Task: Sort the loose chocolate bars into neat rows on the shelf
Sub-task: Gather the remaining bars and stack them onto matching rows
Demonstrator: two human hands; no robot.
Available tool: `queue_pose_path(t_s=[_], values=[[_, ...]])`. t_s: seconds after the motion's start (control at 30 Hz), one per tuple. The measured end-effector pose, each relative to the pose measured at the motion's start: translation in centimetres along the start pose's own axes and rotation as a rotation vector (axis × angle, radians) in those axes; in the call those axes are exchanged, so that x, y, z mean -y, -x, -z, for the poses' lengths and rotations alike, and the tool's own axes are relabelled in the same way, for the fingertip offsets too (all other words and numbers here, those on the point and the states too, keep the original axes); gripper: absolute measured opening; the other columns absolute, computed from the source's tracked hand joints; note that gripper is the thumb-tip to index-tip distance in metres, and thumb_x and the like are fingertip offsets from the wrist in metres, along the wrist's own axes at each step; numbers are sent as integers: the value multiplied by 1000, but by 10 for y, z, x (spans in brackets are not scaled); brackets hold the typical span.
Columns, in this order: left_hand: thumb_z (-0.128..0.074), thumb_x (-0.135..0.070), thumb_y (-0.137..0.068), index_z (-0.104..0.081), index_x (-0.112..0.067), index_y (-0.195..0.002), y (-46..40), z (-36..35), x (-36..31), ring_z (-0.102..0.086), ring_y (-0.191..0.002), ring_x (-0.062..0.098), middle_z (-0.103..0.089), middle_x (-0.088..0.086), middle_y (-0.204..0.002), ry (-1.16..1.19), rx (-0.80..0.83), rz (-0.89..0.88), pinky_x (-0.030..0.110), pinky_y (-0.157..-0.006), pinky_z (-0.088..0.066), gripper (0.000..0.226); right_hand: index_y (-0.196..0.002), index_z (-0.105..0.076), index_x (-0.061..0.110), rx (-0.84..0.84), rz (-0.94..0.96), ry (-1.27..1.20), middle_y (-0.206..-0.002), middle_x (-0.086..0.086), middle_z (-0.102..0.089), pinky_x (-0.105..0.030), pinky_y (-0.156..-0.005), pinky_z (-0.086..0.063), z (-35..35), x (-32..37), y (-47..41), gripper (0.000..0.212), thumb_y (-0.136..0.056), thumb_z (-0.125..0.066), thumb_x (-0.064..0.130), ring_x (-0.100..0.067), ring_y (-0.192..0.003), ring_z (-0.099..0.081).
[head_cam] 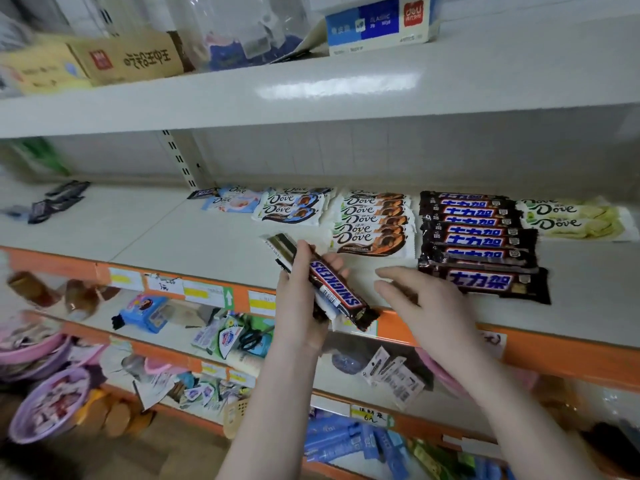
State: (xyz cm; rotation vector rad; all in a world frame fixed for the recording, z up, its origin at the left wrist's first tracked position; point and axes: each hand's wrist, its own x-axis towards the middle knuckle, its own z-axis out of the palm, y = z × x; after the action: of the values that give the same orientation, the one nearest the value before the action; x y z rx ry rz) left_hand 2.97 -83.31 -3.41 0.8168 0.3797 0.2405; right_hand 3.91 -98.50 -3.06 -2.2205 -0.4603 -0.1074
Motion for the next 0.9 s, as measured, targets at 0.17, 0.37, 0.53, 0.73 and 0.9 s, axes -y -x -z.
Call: queue_pose_path(t_s=[0.17,0.37,0.53,0.73,0.9], values=[[-56,-33,-90,-56,6,-117,-4,26,-26,-64,-85,23,-64,16,-100,23,-1,-64,28,-72,-57,47,-119,-61,23,204,-106,-248,-105,1,-68,-26,-88,-48,-38,29,-13,44,-78,-69,36,-9,-99,-62],[-61,-17,-87,-55,-2,-114,-13,63,-63,-64,-76,22,-64,13,-92,-70,43,-78,33,-70,-55,32,-83,-67,32,175,-106,-394,-83,4,-69,-19,-71,-46,-71,60,-21,20,-76,-72,13,-10,-78,-62],[-64,-14,-87,-56,-3,-116,-24,91,-87,-67,-62,19,-68,11,-87,-159,21,-4,28,-56,-56,32,-84,-64,26,59,-144,-356,-90,-2,-69,-28,-70,-48,-88,74,-27,14,-81,-68,13,-13,-76,-62],[-65,-24,-86,-55,-6,-105,-34,105,-98,-60,-48,12,-66,7,-70,-197,58,61,21,-44,-50,28,-101,-68,21,-204,84,101,-88,9,-51,-2,-72,-32,-106,78,-31,18,-84,-63,17,1,-80,-43],[-66,-30,-85,-59,-7,-98,-34,105,-102,-59,-47,10,-64,3,-64,-241,66,88,19,-45,-50,27,-92,-71,17,-284,198,120,-94,2,-53,-3,-79,-34,-110,72,-29,17,-79,-69,6,-1,-86,-48]])
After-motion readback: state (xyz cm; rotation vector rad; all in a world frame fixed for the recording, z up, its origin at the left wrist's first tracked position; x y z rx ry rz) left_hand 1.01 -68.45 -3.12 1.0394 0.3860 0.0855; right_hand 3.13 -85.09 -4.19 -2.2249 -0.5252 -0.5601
